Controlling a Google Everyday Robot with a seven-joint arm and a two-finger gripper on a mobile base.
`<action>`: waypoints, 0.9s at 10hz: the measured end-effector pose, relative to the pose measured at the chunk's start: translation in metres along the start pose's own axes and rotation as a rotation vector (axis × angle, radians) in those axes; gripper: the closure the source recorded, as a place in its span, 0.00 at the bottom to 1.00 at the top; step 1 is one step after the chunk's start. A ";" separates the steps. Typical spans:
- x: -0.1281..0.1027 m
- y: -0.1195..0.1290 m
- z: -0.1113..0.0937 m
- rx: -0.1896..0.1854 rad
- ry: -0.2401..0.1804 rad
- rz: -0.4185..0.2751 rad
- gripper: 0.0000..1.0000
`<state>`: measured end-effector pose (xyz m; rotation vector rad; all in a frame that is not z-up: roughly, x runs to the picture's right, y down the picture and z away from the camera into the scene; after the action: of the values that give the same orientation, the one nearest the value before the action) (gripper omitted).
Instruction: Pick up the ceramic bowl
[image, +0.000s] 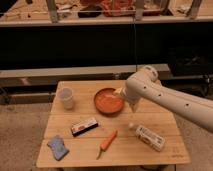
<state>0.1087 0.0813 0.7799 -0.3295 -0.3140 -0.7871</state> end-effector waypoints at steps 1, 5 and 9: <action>0.000 -0.002 0.003 0.004 -0.006 -0.015 0.20; -0.001 -0.003 0.026 0.015 -0.036 -0.078 0.20; -0.003 -0.002 0.048 0.010 -0.062 -0.093 0.20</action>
<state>0.0977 0.1012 0.8220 -0.3326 -0.3937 -0.8671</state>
